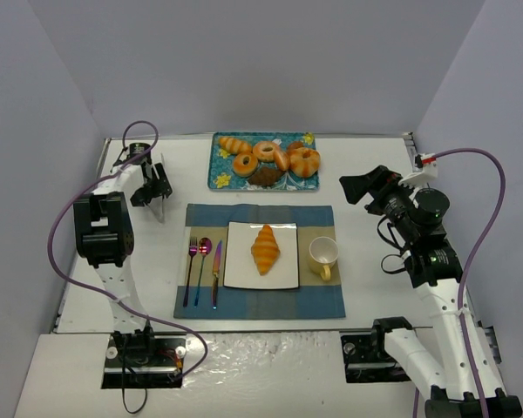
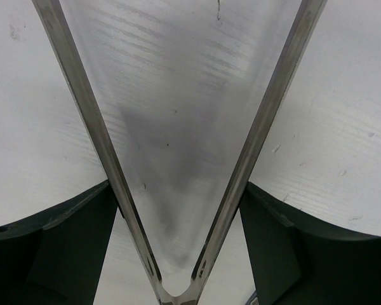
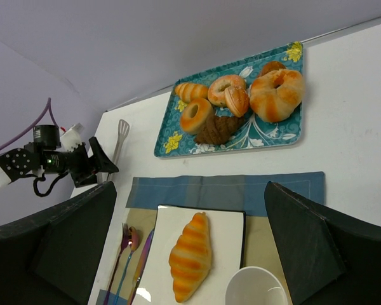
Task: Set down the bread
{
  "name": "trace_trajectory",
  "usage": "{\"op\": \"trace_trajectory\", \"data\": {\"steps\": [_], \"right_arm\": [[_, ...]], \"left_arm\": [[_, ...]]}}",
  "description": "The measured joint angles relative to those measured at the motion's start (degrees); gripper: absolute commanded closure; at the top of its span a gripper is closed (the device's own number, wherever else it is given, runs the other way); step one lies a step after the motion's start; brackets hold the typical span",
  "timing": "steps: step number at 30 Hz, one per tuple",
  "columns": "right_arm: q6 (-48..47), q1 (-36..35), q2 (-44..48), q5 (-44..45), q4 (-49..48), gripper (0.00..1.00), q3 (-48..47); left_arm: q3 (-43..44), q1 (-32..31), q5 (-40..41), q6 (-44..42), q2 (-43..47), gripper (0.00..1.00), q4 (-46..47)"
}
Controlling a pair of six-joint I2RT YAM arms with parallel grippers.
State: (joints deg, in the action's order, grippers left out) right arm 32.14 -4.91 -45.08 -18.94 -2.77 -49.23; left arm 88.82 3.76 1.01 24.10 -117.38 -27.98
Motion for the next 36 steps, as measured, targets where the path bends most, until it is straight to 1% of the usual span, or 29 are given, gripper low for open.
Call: {"op": "trace_trajectory", "data": {"steps": [3,18,22,25,28,30,33,36], "right_arm": [[-0.02,0.00,0.11,0.00,0.03,0.00,0.06],[-0.04,0.00,0.70,-0.02,0.09,0.00,0.06],[-0.09,0.00,0.70,-0.08,0.23,0.00,0.06],[-0.10,0.00,0.70,-0.35,0.26,0.00,0.06],[-0.21,0.00,0.70,-0.64,0.31,0.00,0.06],[-0.25,0.00,0.70,-0.88,0.37,0.00,0.06],[-0.44,0.00,0.73,-0.98,0.51,0.00,-0.17],[-0.72,0.00,0.92,-0.98,0.89,0.00,-1.20]], "left_arm": [[0.02,-0.02,-0.19,0.20,0.00,0.26,-0.24],[3.22,-0.06,1.98,0.37,0.32,0.25,-4.84],[5.43,-0.58,3.00,0.29,2.94,0.24,-7.80],[8.96,-1.42,2.85,-0.11,6.44,0.24,-10.31],[12.95,-4.18,2.79,-1.08,11.50,0.22,-12.32],[14.40,-7.28,2.25,-1.81,15.95,0.21,-13.12],[14.30,-13.79,0.13,-3.03,23.91,0.20,-13.18],[11.61,-20.79,-3.81,-4.78,32.48,0.19,-10.91]]}}
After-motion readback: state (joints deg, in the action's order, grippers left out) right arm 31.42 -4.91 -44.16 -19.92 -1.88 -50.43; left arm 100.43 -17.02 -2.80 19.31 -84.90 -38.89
